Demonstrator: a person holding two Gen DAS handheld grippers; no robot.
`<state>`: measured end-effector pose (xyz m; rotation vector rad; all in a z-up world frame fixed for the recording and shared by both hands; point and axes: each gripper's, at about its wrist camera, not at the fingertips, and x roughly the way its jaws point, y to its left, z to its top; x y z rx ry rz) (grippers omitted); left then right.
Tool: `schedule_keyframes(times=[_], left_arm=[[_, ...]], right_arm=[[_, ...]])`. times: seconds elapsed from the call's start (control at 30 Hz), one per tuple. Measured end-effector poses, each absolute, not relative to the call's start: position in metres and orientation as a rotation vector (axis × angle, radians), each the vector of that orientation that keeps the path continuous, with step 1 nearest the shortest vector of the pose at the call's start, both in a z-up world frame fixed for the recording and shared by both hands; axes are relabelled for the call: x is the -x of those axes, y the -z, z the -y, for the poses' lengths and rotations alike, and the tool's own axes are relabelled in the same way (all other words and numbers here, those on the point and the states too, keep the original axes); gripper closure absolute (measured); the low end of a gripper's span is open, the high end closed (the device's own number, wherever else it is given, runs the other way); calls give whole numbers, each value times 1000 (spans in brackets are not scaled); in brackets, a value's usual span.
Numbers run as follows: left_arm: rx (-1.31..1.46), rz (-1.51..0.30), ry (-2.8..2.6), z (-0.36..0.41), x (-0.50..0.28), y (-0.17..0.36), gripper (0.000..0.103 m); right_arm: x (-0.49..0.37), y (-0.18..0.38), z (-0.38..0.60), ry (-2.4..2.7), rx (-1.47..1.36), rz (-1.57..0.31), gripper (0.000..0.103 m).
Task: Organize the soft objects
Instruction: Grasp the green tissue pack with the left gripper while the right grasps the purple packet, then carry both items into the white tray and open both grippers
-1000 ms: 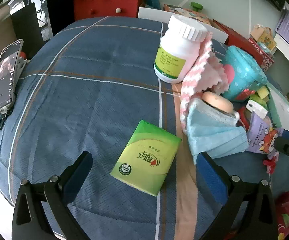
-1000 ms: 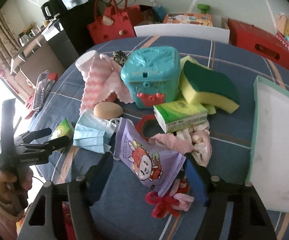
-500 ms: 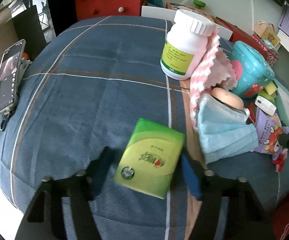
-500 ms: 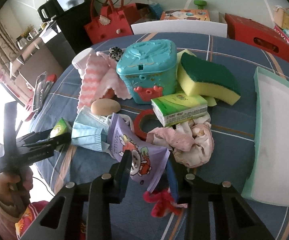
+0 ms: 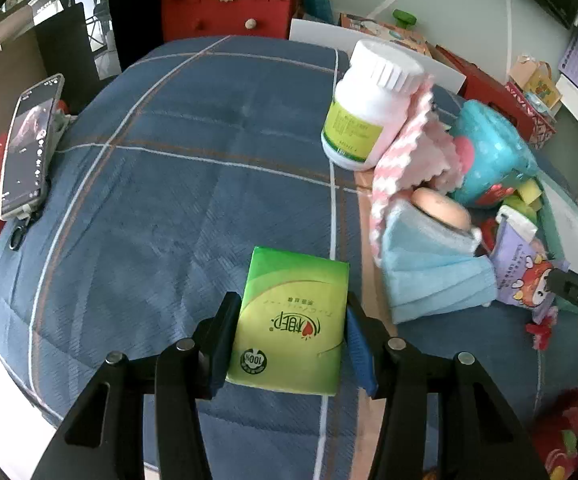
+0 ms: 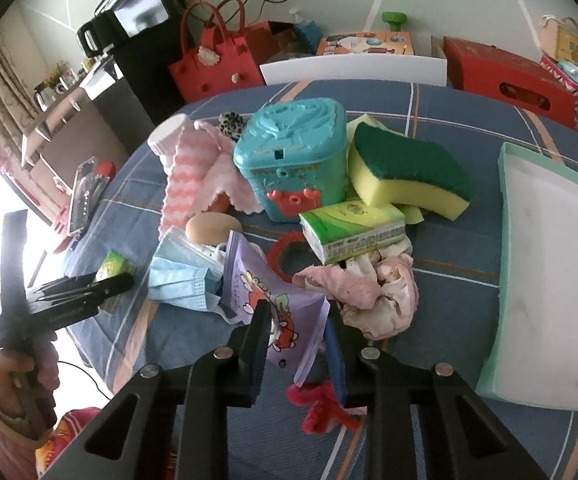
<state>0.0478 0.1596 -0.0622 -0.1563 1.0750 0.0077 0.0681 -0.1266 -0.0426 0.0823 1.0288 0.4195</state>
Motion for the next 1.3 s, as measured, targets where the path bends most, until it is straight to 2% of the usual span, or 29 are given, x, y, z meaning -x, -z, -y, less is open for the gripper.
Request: schedule_keyframes(times=[0.27,0.6,0.97,1.3], left_arm=[[145,-1026,-3,-145,-47,19,51],[109,-935,96,-87,-66,-36,51],[89,-904,154,-37,-84,-63,51],[8,-909,299,69,-120,-69,51]], right_arm=[[-62,17,136,-426,-110,-952,77],[-63,-21,171,-374,-196,-850,82],[-61,-47,209,-295,-256,-746,83],[-77,-62,300,-3,-392,-667,83]])
